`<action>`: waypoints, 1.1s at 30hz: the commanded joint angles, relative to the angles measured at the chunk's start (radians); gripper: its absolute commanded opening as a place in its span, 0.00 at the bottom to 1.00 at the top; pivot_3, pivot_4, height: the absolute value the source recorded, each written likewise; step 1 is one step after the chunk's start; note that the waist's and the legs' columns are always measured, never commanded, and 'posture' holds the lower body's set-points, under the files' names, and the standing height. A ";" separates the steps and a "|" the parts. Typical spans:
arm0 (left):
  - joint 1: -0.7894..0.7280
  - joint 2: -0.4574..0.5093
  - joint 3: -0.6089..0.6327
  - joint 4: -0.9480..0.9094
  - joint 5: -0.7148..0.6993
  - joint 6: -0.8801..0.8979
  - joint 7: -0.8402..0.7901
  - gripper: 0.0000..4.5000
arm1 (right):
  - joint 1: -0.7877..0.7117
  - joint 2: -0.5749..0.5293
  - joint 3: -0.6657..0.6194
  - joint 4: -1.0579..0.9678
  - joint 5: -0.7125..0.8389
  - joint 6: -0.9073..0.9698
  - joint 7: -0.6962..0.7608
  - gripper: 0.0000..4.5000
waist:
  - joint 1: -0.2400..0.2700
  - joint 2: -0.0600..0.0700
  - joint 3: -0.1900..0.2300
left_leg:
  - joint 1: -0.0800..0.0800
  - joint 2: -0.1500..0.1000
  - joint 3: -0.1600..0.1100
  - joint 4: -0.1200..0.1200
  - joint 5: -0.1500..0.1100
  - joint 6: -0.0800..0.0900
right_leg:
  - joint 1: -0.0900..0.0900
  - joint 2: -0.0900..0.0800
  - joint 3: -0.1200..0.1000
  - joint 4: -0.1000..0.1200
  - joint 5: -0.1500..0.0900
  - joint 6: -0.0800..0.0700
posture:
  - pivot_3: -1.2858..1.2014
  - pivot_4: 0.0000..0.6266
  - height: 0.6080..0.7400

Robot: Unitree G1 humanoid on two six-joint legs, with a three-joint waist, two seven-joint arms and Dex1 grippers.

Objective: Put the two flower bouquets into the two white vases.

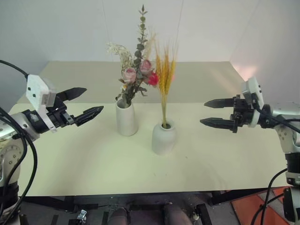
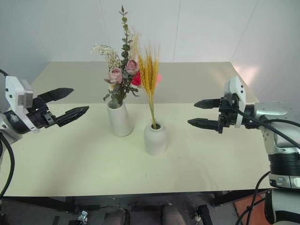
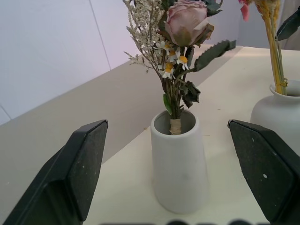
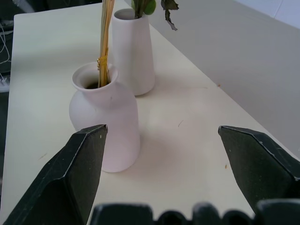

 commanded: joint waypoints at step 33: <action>-0.051 0.020 -0.049 0.057 -0.008 -0.038 -0.090 0.99 | 0.267 -0.135 -0.266 -0.278 0.176 0.127 -0.089 1.00 | 0.001 0.000 0.000 | 0.000 0.000 0.000 0.000 0.000 0.000 | 0.000 0.000 0.000 0.000 -0.001 0.000 | 0.52 0.24 1.00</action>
